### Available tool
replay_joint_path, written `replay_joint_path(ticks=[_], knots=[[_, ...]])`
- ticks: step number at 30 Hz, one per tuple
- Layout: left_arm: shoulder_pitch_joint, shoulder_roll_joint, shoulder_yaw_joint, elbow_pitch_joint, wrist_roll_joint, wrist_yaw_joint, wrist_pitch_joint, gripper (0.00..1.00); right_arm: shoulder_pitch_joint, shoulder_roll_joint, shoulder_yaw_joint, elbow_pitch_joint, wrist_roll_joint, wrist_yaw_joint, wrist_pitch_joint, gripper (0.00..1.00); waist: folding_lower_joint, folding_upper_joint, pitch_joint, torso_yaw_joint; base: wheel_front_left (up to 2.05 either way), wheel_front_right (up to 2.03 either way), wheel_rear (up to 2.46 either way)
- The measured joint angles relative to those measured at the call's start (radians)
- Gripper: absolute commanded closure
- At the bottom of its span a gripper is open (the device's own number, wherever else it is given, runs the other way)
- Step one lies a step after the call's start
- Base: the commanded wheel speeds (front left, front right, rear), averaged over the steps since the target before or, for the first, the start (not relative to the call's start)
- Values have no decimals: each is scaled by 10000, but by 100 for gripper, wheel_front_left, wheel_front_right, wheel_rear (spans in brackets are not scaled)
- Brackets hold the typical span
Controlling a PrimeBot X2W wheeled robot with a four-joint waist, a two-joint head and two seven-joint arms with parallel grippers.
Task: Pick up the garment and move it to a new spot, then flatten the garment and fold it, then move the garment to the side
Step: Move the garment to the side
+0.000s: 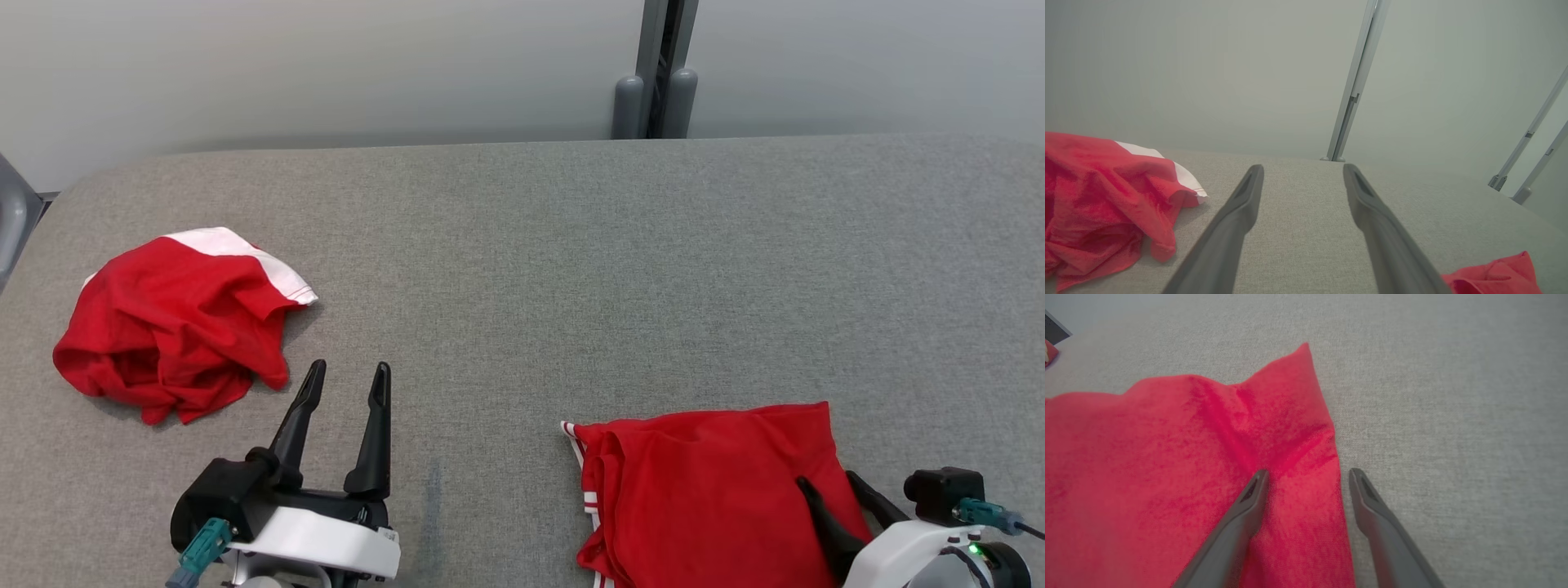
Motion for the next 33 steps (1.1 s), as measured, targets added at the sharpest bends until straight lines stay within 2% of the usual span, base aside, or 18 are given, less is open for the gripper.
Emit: replay_joint_path(ticks=[1, 9, 18, 24, 33], knots=[[-5, -4, -10, -6, -8, 0, 0, 0, -55, -61, 134, 23, 17, 0, -42, 100, 0, 0, 4, 14, 0, 0, 0], [-75, 4, -136, -127, 410, -77, 0, 0, -865, -460, 1045, 364, -240, 6, -407, 100, 0, 0, 139, -132, 0, 0, 0], [-674, 4, -566, -380, 886, -253, -2, 0, -2494, -1260, 1827, 742, -750, 6, -545, 100, 0, 0, 671, -783, 0, 0, 0], [-1480, -4, -1114, -435, 1379, -550, 0, 0, -4066, -2107, 2385, 1348, -1141, 6, -633, 100, 1, 0, 1595, -1446, 0, 0, 0], [-2503, -12, -1914, -548, 2176, -892, 0, 0, -6033, -2957, 2489, 2401, -1444, 6, -748, 100, 0, 0, 3307, -2375, 0, 0, 0]])
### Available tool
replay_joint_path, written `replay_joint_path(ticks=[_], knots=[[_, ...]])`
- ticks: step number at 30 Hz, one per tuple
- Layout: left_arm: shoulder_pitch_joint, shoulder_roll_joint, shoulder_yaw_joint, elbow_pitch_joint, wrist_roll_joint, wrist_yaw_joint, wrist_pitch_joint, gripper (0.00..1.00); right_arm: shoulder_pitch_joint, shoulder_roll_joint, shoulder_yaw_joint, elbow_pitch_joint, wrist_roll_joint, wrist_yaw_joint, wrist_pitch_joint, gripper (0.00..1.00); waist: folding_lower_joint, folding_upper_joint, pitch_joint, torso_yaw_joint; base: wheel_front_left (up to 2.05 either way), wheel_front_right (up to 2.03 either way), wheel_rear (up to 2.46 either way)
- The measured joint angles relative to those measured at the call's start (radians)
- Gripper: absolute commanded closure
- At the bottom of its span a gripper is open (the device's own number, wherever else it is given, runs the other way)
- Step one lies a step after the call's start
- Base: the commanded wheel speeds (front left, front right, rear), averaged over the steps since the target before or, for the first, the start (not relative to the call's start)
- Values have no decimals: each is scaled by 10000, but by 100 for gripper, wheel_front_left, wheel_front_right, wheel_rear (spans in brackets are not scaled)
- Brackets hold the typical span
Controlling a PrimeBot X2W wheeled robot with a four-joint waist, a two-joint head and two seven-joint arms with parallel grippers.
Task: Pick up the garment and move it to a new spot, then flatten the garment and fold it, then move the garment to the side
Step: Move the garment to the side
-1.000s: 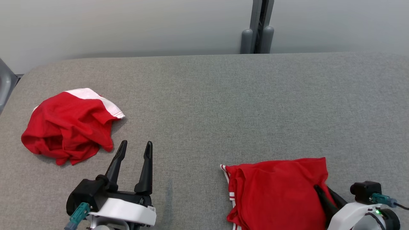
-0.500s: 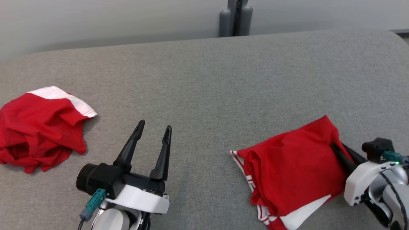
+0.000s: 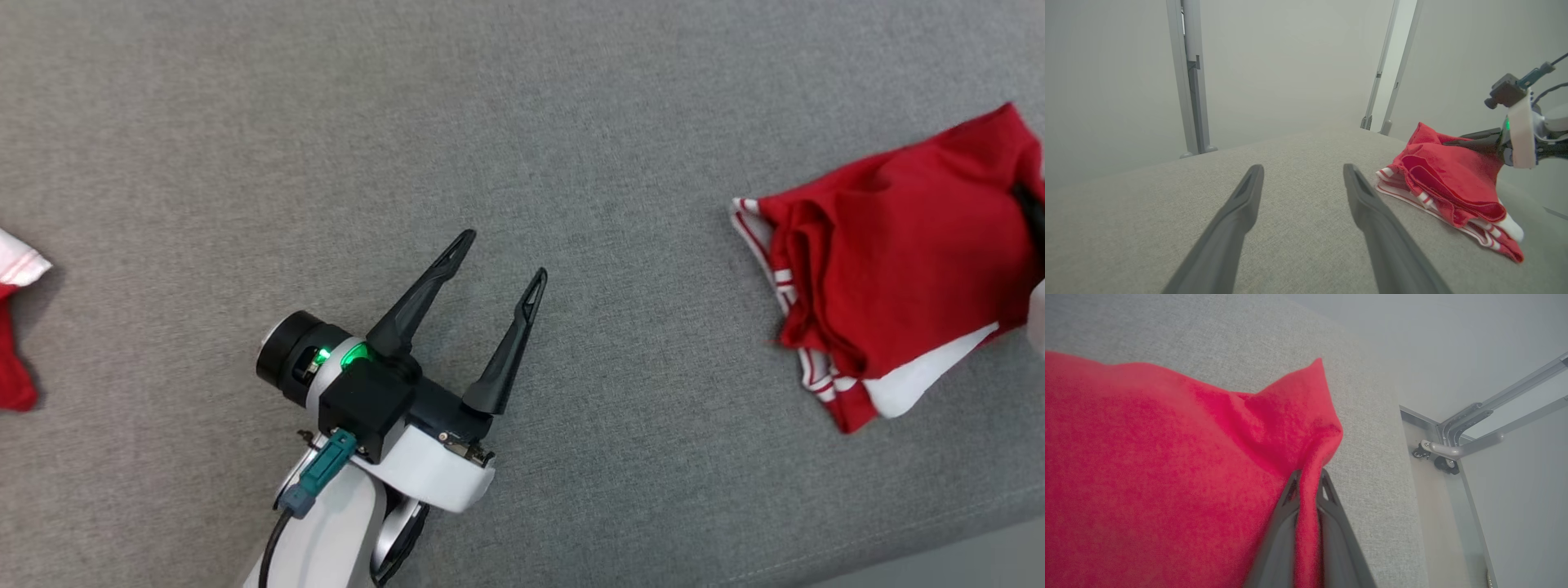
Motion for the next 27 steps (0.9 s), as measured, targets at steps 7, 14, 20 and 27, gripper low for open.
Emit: replay_joint_path(ticks=[7, 14, 20, 27], knots=[[-587, 46, -366, -290, 337, -79, 0, 0, -1195, -619, -980, 951, -732, 0, -13, 100, 0, 0, 1166, -421, 0, 0, 0], [-877, 146, -522, -593, 362, -125, -2, 0, -1909, -667, -2591, 1701, -1925, 0, -17, 100, 0, 0, 1949, -377, 0, 0, 0], [-998, 142, -537, -715, 357, -142, -31, 0, -2036, -550, -3480, 2245, -2782, 0, -17, 100, 0, 0, 2260, -132, 0, 0, 0], [-1032, 92, -558, -673, 253, -142, -33, 0, -2114, -397, -4408, 2688, -3415, 0, -17, 0, 0, 0, 2271, 66, 0, 0, 0]])
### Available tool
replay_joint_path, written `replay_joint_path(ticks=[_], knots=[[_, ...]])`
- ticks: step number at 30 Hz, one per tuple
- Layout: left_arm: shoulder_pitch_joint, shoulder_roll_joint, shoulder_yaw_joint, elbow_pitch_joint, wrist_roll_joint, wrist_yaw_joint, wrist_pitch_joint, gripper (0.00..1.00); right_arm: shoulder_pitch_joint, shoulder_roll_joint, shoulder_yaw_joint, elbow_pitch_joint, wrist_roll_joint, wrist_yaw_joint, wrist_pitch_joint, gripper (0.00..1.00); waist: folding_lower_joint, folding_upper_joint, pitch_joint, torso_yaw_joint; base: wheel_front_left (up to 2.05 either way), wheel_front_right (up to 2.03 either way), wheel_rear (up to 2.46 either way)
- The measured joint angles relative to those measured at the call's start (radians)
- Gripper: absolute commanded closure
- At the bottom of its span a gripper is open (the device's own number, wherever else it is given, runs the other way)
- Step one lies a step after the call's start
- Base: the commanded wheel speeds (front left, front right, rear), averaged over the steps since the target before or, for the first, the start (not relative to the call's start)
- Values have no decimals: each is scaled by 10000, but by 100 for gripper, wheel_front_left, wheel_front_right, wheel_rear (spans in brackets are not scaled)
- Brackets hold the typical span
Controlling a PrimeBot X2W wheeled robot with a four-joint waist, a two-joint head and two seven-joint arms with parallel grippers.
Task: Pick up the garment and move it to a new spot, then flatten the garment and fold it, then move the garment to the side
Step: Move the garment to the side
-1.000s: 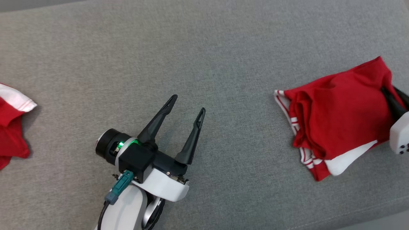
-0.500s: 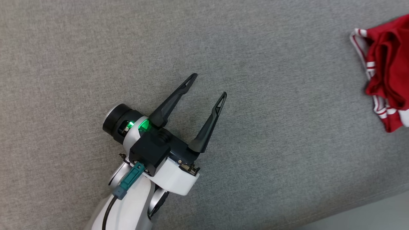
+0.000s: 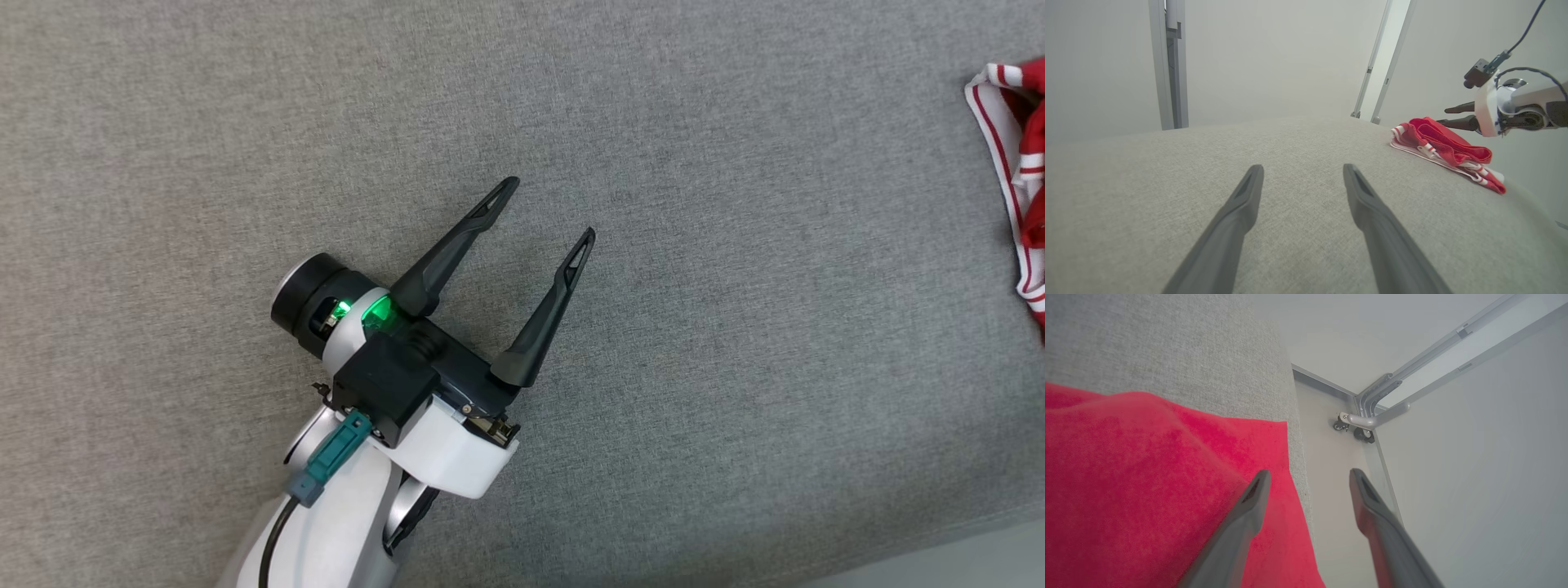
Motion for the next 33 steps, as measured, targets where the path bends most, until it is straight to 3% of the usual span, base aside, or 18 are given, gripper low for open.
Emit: replay_joint_path(ticks=[10, 16, 25, 33], knots=[[347, -61, 213, 140, -529, 15, 10, 0, 798, 807, -863, -1398, -779, 0, 0, 0, 1, 0, -1301, 219, 0, 0, 0], [948, -67, 510, -50, -1302, 522, 10, 0, 1850, 1517, -951, -3074, -343, -2, -2, 0, 0, 0, -2758, 443, 0, 0, 0], [1832, -77, 1233, -123, -1488, 1005, 8, 0, 3936, 2182, -1204, -5741, -293, -2, -2, 0, 0, 0, -4447, 1040, 0, 0, 0], [2735, -75, 2038, 36, -1423, 1335, 8, 0, 6090, 3699, -2077, -7833, -430, -2, -2, 0, 0, 0, -5338, 1781, 0, 0, 0]])
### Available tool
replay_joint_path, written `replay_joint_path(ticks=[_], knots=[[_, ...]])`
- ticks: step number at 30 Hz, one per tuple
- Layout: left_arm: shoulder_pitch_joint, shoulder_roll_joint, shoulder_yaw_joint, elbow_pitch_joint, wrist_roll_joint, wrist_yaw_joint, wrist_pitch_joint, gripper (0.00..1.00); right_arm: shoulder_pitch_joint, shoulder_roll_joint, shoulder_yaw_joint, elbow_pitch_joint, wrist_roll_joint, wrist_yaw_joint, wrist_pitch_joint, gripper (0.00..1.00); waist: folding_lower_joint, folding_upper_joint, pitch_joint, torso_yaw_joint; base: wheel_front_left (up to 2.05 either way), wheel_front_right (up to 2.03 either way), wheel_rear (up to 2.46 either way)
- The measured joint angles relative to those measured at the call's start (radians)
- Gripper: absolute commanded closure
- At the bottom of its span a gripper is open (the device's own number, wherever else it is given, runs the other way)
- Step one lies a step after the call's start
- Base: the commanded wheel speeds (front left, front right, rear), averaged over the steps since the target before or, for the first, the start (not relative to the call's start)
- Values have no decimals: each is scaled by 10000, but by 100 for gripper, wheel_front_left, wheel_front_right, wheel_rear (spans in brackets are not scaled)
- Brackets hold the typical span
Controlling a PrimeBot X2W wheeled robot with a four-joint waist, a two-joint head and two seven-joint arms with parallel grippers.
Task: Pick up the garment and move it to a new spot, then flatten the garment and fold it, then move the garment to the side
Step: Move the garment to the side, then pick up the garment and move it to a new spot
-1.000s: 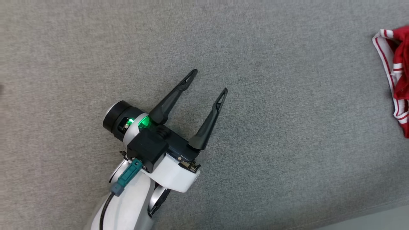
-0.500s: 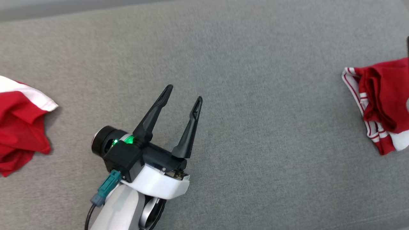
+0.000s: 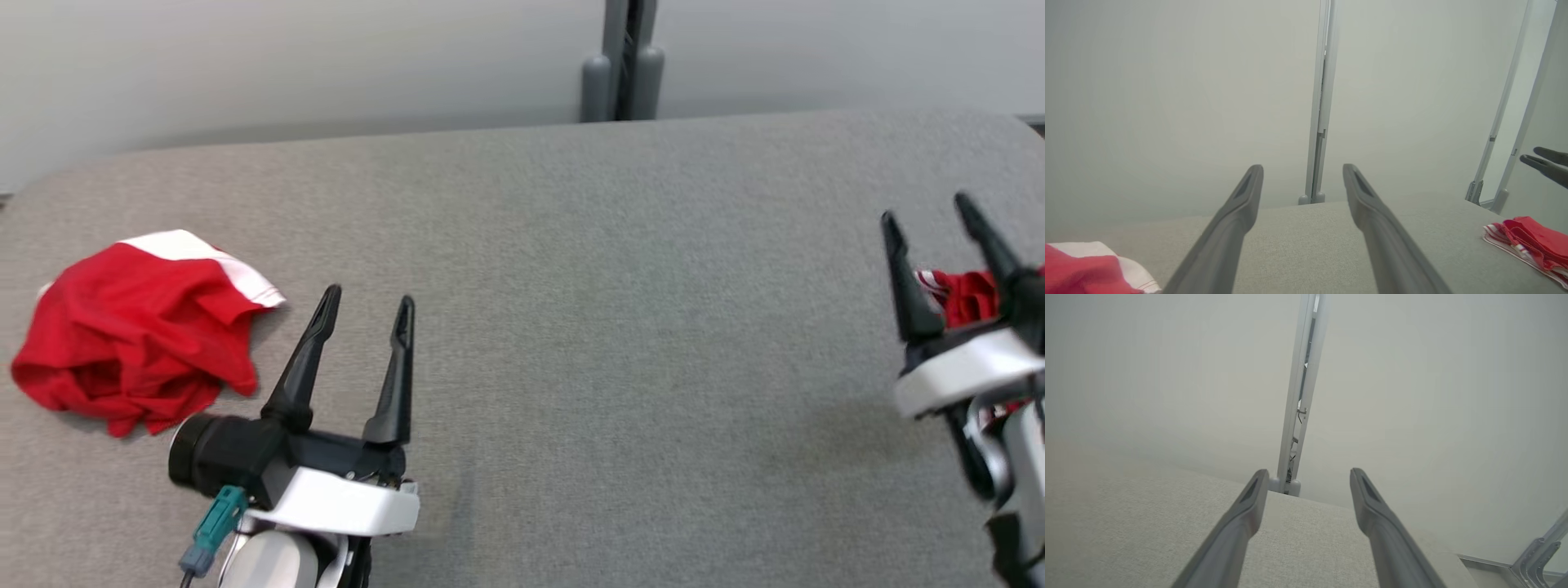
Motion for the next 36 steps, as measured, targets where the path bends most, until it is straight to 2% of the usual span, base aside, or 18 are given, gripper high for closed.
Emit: replay_joint_path(ticks=[6, 12, 22, 36], knots=[[610, 6, 307, 198, -69, 155, 2, 0, 1483, 1158, -545, -1045, -343, 0, 2, 0, -1, 0, -515, 371, 0, 0, 0], [1035, 2, 430, 337, -272, 211, 2, 0, 2367, 1908, -928, -1436, -629, 0, 0, 0, 0, 0, -832, 473, 0, 0, 0], [1275, 0, 487, 431, -282, 198, 2, 0, 3055, 2261, -951, -1701, -773, 0, 2, 0, 0, 0, -1064, 502, 0, 0, 0], [1275, 0, 405, 464, -309, 198, 0, 0, 3106, 2385, -1062, -1745, -782, 0, 2, 0, 0, 0, -1008, 537, 0, 0, 0]])
